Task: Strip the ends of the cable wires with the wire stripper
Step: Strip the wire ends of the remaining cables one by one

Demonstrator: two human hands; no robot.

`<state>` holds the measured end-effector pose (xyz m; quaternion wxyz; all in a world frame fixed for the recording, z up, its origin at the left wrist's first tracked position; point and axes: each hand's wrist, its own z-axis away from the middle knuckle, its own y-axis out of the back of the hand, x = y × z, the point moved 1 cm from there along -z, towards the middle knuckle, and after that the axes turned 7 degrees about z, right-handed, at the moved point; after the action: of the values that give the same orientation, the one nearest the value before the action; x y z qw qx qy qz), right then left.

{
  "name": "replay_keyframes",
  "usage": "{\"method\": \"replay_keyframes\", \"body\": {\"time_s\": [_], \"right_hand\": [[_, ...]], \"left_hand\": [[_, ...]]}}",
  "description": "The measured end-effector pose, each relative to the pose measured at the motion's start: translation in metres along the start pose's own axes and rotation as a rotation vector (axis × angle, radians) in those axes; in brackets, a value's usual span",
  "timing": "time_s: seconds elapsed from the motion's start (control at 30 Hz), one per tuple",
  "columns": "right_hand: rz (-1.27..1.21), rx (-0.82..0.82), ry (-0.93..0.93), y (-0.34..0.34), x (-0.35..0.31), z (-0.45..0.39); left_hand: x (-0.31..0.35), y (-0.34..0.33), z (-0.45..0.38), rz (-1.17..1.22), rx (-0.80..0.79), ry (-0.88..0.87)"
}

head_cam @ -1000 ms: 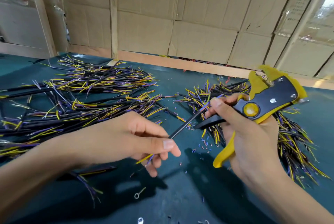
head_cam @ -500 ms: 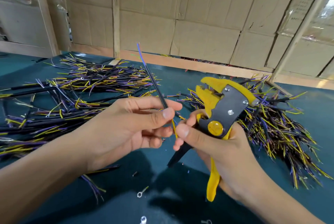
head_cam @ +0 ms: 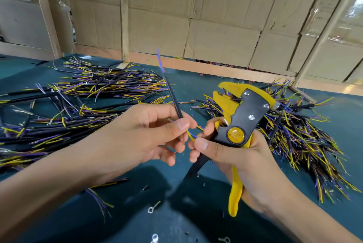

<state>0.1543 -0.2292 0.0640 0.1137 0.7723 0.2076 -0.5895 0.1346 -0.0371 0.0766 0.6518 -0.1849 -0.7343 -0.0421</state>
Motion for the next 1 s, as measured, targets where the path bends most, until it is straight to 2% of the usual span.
{"method": "replay_keyframes", "body": {"time_s": [0.17, 0.27, 0.4, 0.47, 0.6, 0.73, 0.87, 1.0], "right_hand": [[0.008, 0.028, -0.018, 0.001, -0.002, 0.001], [0.093, 0.077, 0.020, 0.002, 0.000, -0.001], [0.159, 0.108, 0.097, 0.003, -0.002, 0.000], [0.171, 0.122, 0.081, 0.003, 0.000, -0.002], [0.119, 0.131, -0.118, 0.007, 0.006, -0.007], [0.028, 0.154, -0.025, 0.014, 0.005, 0.000], [0.113, 0.023, -0.020, 0.008, 0.012, -0.001], [0.203, -0.079, -0.067, 0.005, 0.013, -0.001]], "left_hand": [[0.004, 0.007, 0.001, 0.009, -0.124, 0.169], [0.006, 0.012, 0.001, -0.032, -0.146, 0.257], [0.009, 0.015, 0.003, -0.091, -0.171, 0.294], [0.010, 0.016, 0.002, -0.059, -0.149, 0.248], [0.014, 0.018, -0.001, 0.081, -0.008, 0.080], [0.019, 0.014, -0.001, 0.170, 0.043, -0.114], [0.022, 0.012, -0.001, 0.202, 0.124, -0.240], [0.024, 0.013, -0.002, 0.197, 0.183, -0.256]]}}
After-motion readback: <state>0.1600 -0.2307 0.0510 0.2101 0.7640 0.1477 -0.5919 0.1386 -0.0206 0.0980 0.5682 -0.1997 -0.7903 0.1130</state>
